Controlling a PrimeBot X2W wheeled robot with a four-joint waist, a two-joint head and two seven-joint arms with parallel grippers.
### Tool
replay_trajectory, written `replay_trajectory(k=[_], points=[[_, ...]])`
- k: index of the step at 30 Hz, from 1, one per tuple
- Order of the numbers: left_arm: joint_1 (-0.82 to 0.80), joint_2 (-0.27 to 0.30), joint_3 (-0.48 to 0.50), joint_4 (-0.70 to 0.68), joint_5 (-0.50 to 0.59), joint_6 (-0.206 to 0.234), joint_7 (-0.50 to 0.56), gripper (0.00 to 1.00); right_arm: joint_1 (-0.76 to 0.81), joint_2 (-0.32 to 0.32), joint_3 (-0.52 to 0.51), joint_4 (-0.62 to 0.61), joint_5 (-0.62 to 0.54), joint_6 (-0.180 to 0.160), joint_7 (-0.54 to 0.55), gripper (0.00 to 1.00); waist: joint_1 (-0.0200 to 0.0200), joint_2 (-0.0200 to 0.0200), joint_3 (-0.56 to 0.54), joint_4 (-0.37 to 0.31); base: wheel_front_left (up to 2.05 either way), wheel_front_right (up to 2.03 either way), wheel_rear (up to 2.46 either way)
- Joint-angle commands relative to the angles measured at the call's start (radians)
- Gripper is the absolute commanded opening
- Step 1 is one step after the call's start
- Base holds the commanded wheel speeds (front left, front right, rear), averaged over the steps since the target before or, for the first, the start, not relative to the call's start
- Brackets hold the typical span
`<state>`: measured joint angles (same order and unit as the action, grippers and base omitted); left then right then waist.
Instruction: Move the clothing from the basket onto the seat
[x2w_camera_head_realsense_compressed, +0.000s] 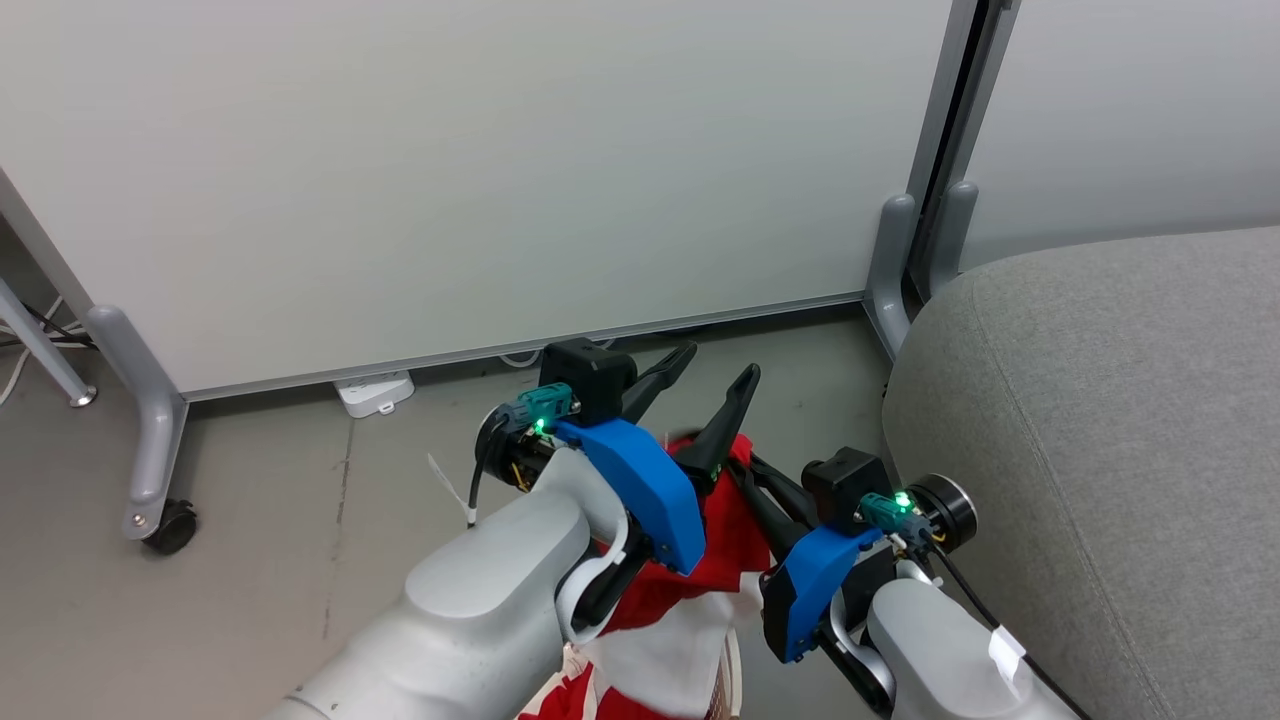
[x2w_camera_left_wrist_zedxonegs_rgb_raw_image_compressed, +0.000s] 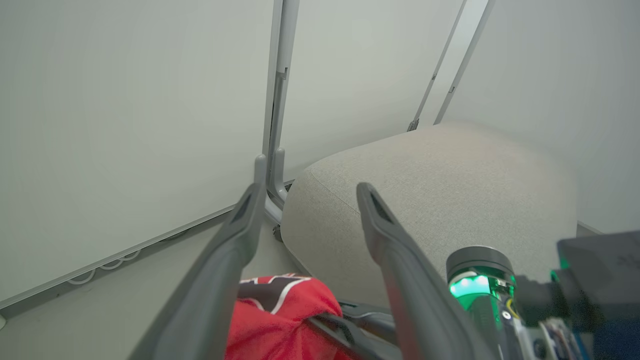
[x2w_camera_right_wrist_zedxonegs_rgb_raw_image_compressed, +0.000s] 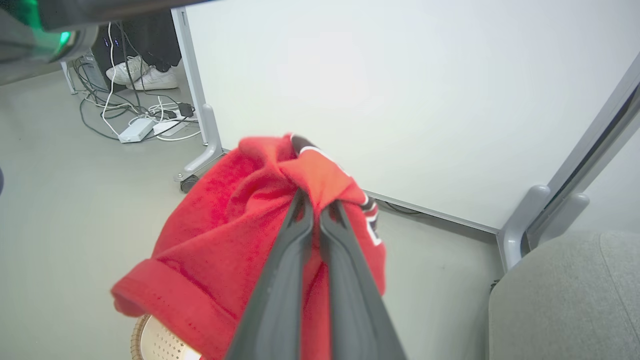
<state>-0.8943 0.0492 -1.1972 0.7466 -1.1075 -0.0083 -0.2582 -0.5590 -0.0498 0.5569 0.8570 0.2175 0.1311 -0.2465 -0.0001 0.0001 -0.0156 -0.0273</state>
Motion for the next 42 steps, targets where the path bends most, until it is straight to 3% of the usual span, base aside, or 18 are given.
replay_trajectory(k=[1,12,18,28,42], points=[[0.023,0.011,0.029,-0.008,0.031,-0.008,-0.007,1.0,-0.016,-0.001,-0.008,-0.002,-0.007,-0.001,-0.008,0.0,0.0001,-0.0001,0.0,0.001,0.0,0.0,0.0],[0.31,0.123,0.307,-0.23,0.359,-0.001,-0.007,1.0,0.005,-0.001,-0.069,-0.014,-0.05,-0.001,-0.017,0.0,0.0001,-0.0001,0.007,0.015,0.0,0.0,0.0],[0.461,0.147,0.45,-0.32,0.51,-0.019,-0.007,1.0,0.01,-0.001,-0.098,-0.032,-0.065,-0.001,-0.019,0.0,0.0001,-0.0001,0.013,0.019,0.0,0.0,0.0],[0.665,0.118,0.666,-0.397,0.686,-0.076,-0.008,1.0,0.013,-0.001,-0.122,-0.057,-0.08,-0.001,-0.02,0.0,0.0001,-0.0001,0.02,0.02,0.0,0.0,0.0],[0.727,0.066,0.783,-0.395,0.784,-0.117,-0.008,1.0,0.02,-0.001,-0.136,-0.065,-0.089,-0.001,-0.021,0.0,0.0001,-0.0001,0.025,0.022,0.0,0.0,0.0]])
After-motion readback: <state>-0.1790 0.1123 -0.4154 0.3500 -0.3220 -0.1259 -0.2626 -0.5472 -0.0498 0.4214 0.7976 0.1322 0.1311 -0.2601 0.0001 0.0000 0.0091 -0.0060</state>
